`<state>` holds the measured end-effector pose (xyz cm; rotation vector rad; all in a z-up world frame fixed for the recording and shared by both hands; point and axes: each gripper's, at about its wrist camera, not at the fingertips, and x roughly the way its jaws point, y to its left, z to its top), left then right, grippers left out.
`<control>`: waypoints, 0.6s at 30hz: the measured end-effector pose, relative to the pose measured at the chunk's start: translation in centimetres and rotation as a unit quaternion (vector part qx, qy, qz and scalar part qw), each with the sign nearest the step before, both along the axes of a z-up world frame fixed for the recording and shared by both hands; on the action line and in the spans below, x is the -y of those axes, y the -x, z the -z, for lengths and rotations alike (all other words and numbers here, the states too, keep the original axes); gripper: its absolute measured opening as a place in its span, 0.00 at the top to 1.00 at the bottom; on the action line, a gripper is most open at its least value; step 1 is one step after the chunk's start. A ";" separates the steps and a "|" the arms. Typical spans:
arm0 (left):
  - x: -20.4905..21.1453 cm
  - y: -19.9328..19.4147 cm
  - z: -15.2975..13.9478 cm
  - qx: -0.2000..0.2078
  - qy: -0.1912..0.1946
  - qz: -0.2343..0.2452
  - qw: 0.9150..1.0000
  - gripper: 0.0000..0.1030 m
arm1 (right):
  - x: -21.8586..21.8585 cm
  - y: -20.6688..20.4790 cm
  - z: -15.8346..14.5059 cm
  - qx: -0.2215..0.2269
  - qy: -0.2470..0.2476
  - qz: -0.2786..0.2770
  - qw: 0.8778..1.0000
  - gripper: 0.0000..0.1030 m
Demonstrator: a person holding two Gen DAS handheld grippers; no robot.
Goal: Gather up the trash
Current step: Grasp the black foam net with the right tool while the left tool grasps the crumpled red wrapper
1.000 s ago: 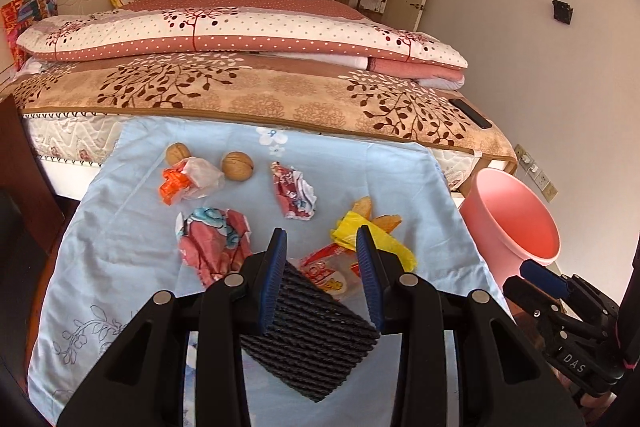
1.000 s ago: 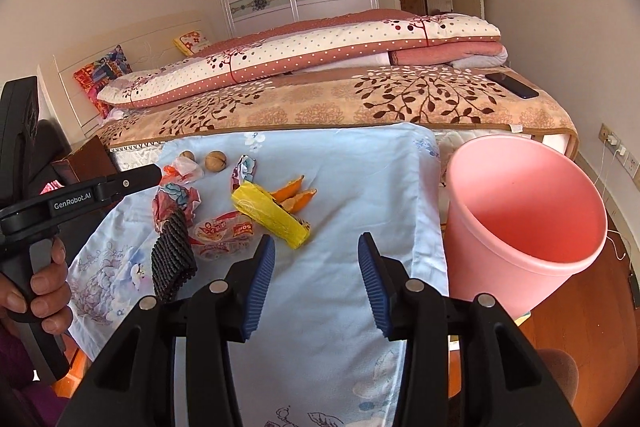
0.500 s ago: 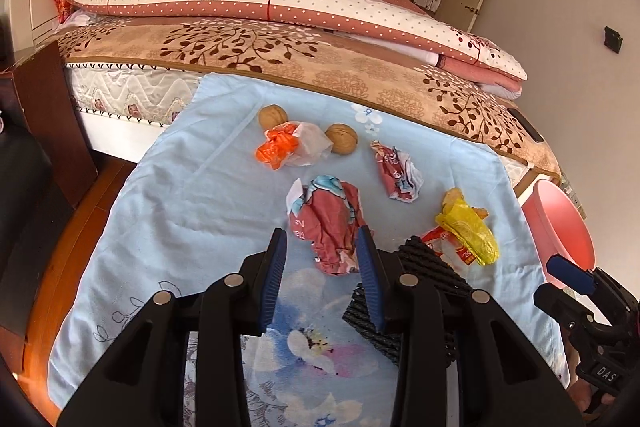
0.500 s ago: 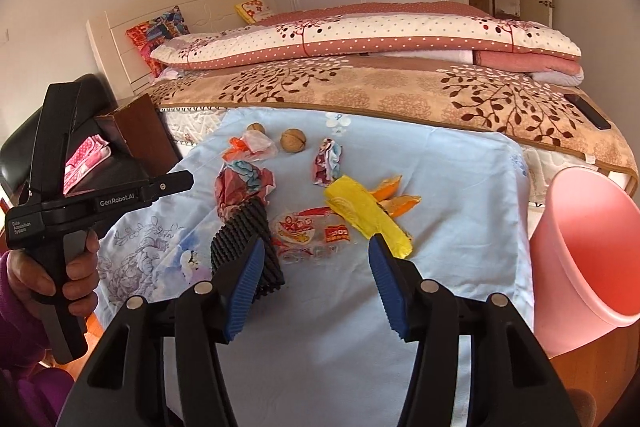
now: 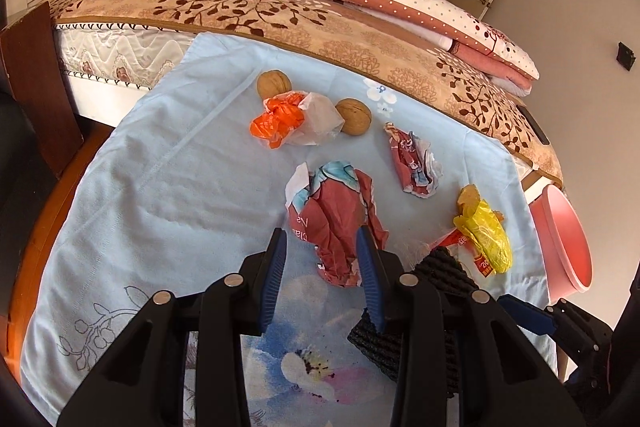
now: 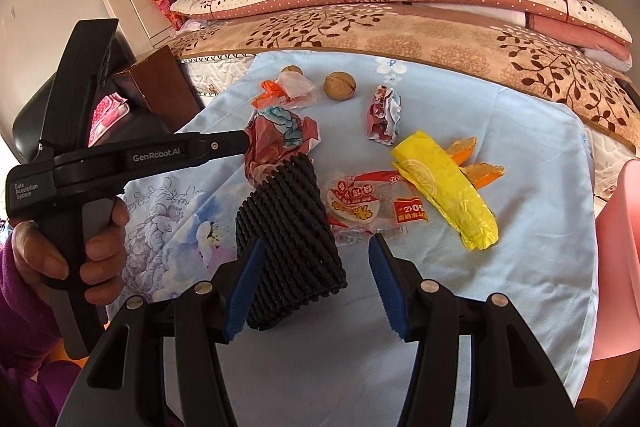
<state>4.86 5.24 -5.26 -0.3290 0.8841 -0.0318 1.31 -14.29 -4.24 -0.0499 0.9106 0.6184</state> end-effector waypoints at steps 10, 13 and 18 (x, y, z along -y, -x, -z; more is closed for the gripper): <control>0.5 -1.3 1.3 -0.023 0.011 -0.013 1.000 0.61 | -0.5 0.0 0.7 -0.017 -0.002 -0.014 1.000 0.77; 0.4 -1.3 1.4 -0.027 0.025 -0.015 0.999 0.59 | -0.1 0.2 0.6 -0.020 -0.012 -0.016 1.000 0.86; 0.4 -1.4 1.5 -0.035 0.050 -0.008 0.998 0.59 | 0.8 0.9 -0.5 -0.002 -0.026 -0.016 1.000 0.89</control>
